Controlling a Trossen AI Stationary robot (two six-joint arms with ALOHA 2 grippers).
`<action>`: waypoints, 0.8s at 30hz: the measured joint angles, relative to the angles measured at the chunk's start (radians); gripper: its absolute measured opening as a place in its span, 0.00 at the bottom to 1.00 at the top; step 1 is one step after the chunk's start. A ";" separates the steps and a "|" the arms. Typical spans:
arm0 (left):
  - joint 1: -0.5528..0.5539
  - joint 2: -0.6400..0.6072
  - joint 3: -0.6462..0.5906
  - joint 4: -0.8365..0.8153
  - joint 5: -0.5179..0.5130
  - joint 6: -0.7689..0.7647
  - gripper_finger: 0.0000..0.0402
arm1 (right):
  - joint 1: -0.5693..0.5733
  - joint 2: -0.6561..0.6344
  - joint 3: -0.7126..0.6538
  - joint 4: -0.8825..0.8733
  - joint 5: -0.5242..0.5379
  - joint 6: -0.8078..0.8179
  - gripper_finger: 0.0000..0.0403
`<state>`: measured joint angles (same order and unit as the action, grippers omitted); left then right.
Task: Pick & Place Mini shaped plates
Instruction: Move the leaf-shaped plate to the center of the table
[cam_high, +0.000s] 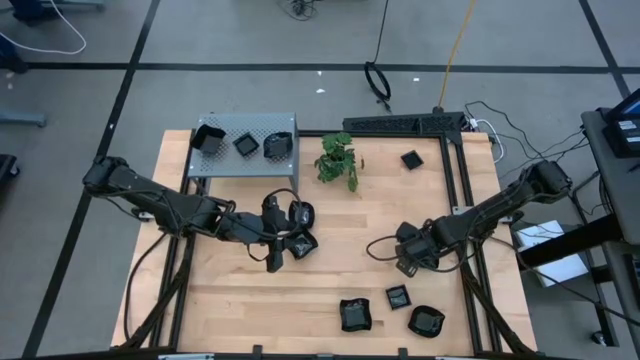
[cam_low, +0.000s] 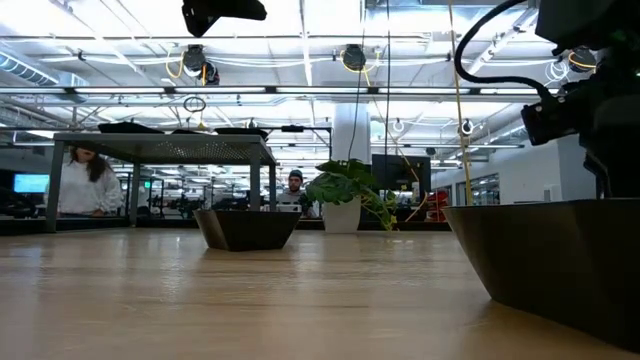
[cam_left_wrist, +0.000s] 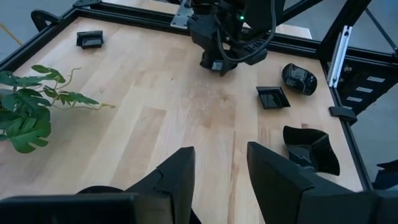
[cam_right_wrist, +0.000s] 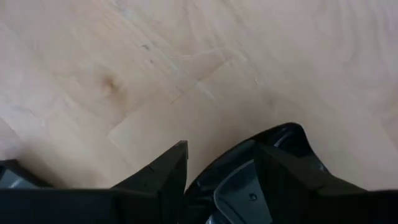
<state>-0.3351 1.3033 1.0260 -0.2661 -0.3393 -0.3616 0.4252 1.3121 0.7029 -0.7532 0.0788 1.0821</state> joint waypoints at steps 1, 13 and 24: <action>0.000 0.000 0.000 0.000 0.000 0.000 0.37 | 0.000 0.000 0.000 0.000 0.000 -0.018 0.43; -0.001 0.000 0.000 0.000 0.000 0.000 0.37 | 0.011 0.000 0.000 -0.061 -0.080 -0.070 0.41; -0.001 0.000 0.000 -0.001 0.000 -0.001 0.37 | 0.015 0.078 0.000 -0.123 -0.077 -0.144 0.33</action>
<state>-0.3359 1.3033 1.0260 -0.2668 -0.3393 -0.3626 0.4400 1.3903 0.7029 -0.8764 0.0017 0.9383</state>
